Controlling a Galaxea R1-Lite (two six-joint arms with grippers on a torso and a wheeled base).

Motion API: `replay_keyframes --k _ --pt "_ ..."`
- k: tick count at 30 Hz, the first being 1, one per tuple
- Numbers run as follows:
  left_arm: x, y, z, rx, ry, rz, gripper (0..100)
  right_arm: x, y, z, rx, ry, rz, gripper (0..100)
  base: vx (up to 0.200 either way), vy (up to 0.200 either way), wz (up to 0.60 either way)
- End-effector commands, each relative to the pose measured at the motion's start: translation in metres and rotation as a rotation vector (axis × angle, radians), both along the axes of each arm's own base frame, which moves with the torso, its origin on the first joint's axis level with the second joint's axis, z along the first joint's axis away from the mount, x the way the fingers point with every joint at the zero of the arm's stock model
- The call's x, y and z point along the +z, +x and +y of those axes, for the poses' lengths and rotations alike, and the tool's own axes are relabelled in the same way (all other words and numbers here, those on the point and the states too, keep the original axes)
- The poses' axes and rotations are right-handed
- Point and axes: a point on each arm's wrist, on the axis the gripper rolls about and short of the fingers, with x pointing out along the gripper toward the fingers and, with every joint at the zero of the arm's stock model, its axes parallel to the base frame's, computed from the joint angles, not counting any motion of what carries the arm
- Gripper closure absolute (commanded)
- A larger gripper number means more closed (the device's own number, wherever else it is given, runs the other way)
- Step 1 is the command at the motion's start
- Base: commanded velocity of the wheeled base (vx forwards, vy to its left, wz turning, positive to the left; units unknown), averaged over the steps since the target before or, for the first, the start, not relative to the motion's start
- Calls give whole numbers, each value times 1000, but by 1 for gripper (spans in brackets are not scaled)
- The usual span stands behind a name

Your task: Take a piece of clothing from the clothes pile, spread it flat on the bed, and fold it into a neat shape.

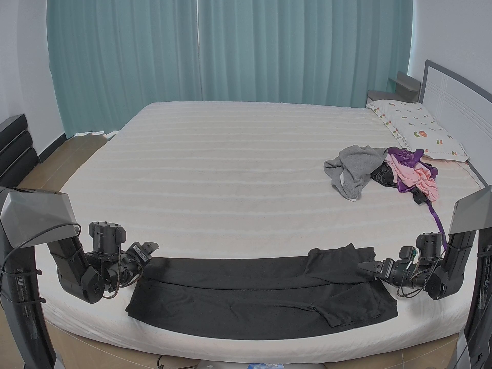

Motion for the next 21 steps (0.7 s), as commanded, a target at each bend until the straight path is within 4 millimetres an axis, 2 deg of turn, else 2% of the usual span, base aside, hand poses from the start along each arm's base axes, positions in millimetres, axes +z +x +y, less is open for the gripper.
replay_keyframes --k 1,7,12,15,21 --pt "-2 -1 1 -6 -7 9 100 0 0 0 1 0 0 0 0 0 0" --pt "-7 -8 6 -14 19 41 100 3 -1 0 -7 -3 -3 0 0 0 0" --pt "-5 -8 11 2 16 36 100 20 -6 0 -49 41 -11 0 0 0 0" --pt "0 -7 18 27 14 20 100 34 -10 3 -93 77 -2 0 0 0 0" --pt "15 -7 20 39 3 -44 100 38 -15 18 -180 35 28 0 0 0 0"
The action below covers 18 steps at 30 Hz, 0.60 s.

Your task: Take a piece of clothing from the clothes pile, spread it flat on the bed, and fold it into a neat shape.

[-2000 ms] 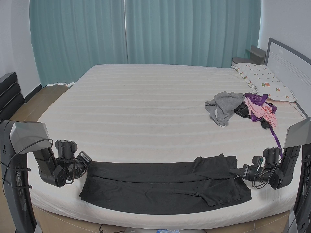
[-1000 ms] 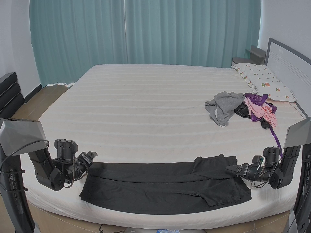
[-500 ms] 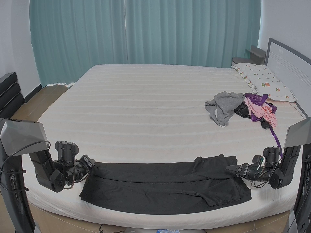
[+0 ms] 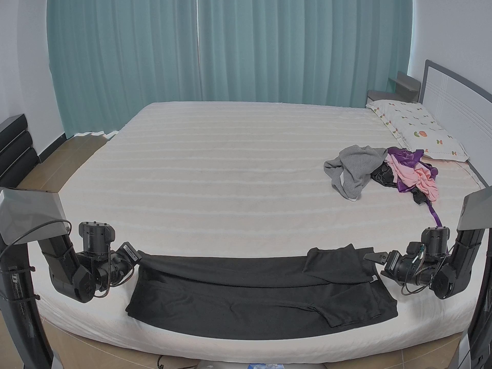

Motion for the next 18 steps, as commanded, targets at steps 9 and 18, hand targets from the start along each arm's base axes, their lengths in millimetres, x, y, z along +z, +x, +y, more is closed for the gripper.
replay_keyframes --k 9,18 --pt "11 -2 1 5 -6 -43 100 22 -4 29 -73 -35 94 0 0 0 0" --pt "10 -2 0 0 -6 -41 100 20 5 41 -89 -29 155 0 0 0 0"
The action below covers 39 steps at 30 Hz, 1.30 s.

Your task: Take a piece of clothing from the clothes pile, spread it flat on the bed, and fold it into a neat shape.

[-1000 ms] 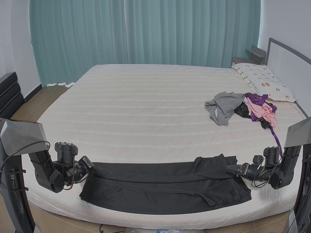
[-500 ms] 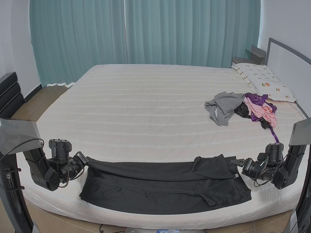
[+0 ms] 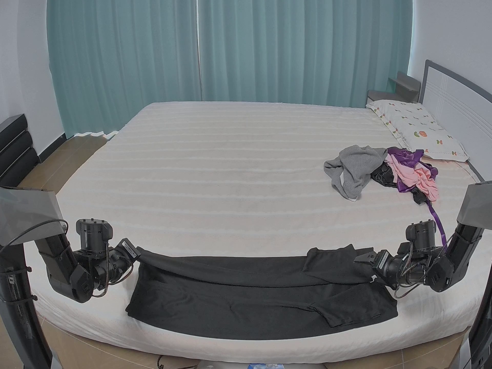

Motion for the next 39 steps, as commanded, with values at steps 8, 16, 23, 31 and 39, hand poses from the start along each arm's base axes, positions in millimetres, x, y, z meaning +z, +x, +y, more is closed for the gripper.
replay_keyframes --k 8,16,23,31,39 --pt "-1 0 -1 -2 0 2 100 -13 10 5 2 -14 24 0 0 0 0" --pt "-1 0 -1 -2 0 3 100 -14 13 8 -18 -56 63 0 0 0 0" --pt "-2 0 -1 -4 0 6 100 -19 16 11 -11 -59 70 100 0 0 0" --pt "-1 2 -1 -3 2 -1 100 -11 22 9 -43 -74 27 100 0 0 0" --pt "-1 5 -1 1 2 -9 100 -3 33 9 -66 -73 -23 100 0 0 0"
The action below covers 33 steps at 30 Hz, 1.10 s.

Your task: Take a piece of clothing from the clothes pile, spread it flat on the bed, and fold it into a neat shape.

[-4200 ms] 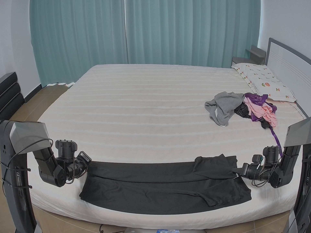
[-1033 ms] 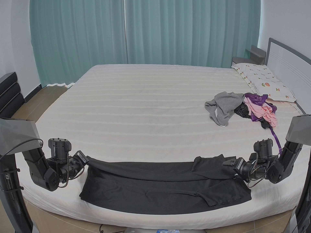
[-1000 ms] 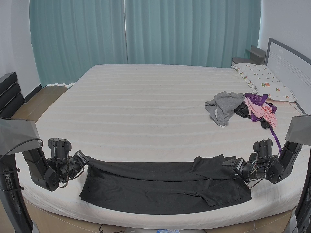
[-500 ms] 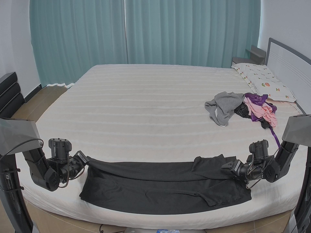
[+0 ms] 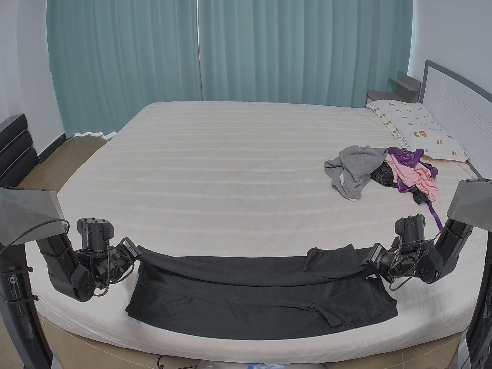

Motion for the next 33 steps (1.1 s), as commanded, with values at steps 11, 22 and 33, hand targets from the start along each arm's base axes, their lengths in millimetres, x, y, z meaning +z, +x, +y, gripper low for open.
replay_keyframes --k 11,22,33 --pt "12 30 0 78 -92 -106 100 22 36 4 -151 95 -219 100 0 0 0" --pt "6 13 7 103 -138 -159 100 5 16 -1 -149 80 -224 100 0 0 0" --pt "-16 -11 9 13 -33 -82 100 -6 -4 -3 -79 -15 -161 100 0 0 0"
